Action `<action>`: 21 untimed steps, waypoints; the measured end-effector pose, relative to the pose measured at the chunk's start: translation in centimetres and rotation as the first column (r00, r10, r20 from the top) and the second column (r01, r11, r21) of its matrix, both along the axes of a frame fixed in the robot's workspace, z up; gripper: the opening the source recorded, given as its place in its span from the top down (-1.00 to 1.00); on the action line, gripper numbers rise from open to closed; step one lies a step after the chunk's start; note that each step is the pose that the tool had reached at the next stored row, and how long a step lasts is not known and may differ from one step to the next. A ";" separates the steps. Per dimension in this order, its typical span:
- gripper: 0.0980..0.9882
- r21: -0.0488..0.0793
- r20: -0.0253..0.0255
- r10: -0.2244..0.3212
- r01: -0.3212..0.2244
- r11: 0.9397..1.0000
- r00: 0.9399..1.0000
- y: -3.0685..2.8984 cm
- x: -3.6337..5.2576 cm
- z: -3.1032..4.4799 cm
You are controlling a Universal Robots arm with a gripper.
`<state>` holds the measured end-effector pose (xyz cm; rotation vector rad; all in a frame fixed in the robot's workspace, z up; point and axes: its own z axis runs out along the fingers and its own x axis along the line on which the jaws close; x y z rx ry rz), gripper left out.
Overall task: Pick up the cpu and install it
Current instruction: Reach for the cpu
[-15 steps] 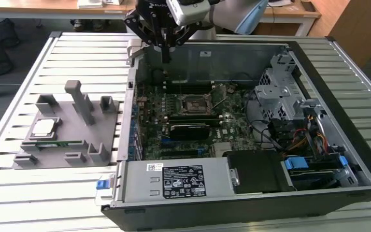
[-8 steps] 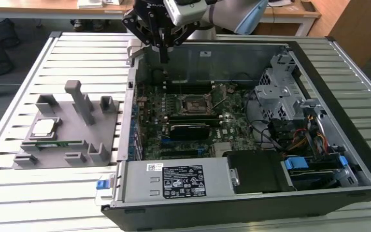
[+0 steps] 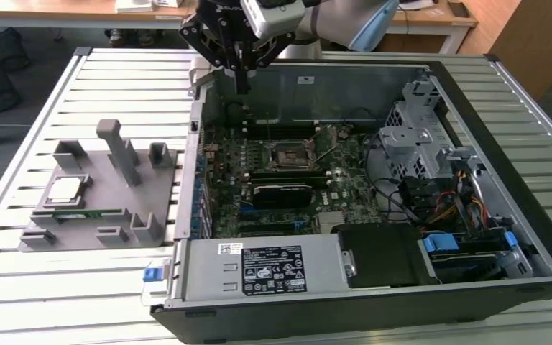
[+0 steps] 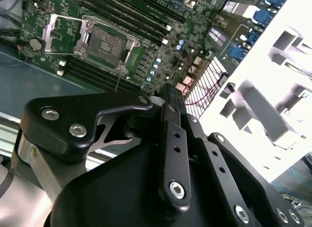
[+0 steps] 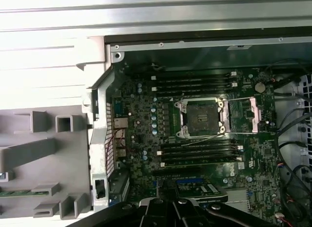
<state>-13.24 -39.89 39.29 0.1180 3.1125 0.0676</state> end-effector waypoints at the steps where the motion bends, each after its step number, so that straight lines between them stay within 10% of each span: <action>1: 0.98 0.000 0.000 0.000 0.000 1.000 1.000 0.00 -0.03 0.00; 21: 0.98 0.000 0.000 0.000 0.000 1.000 1.000 0.00 -0.56 -0.06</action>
